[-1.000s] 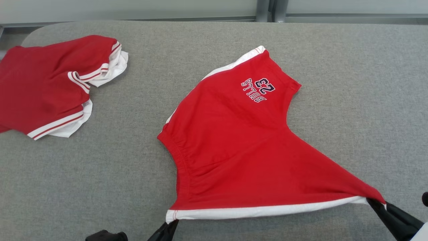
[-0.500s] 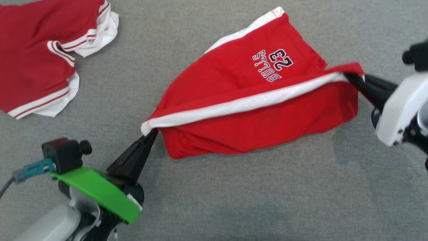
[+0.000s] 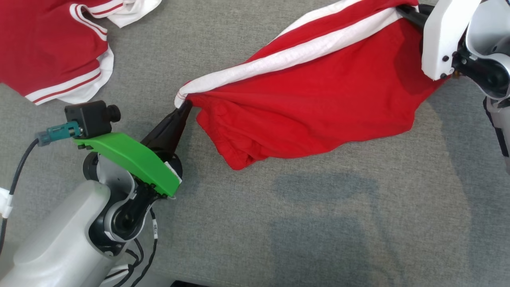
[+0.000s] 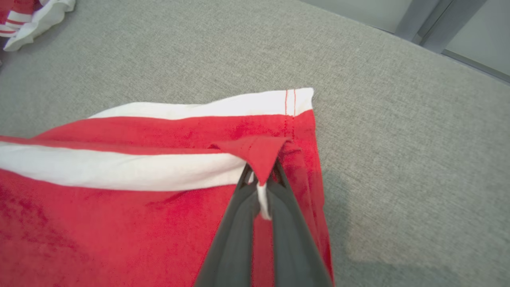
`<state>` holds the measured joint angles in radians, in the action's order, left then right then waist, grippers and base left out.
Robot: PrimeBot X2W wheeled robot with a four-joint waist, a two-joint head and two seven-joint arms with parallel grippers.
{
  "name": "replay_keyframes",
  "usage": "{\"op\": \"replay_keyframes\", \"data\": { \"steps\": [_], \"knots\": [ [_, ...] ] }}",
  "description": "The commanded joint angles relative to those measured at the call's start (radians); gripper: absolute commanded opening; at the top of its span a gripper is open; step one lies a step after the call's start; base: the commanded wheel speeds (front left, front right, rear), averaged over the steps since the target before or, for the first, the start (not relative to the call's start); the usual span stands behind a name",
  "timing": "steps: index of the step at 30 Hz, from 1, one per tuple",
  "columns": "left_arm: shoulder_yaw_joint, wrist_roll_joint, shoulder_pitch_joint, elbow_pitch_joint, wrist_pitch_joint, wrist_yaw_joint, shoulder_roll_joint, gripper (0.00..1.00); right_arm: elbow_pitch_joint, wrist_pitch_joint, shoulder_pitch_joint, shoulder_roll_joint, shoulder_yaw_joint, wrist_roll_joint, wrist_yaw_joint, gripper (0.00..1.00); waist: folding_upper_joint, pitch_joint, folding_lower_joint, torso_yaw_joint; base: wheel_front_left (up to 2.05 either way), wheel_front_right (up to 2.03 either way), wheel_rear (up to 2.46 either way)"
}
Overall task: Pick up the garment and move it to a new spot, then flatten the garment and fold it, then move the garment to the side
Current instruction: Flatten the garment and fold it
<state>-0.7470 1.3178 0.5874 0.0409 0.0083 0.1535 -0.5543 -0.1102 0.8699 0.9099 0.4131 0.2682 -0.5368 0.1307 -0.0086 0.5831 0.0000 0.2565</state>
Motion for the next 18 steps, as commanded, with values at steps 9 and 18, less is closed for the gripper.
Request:
{"op": "replay_keyframes", "data": {
  "steps": [9, 18],
  "knots": [
    [-0.037, 0.003, 0.038, -0.035, 0.042, -0.013, 0.041, 0.34, -0.13, -0.086, 0.086, 0.025, 0.014, 0.054, 0.0, 0.44, 0.0086, 0.009, 0.0, 0.053, 0.0, 0.0, 0.0],
    [-0.04, -0.013, 0.026, 0.015, 0.039, 0.025, 0.032, 1.0, -0.228, -0.179, 0.119, 0.004, -0.01, 0.113, 0.0, 1.0, 0.0086, -0.029, 0.0, 0.056, 0.0, 0.0, 0.0]
  ]
}}
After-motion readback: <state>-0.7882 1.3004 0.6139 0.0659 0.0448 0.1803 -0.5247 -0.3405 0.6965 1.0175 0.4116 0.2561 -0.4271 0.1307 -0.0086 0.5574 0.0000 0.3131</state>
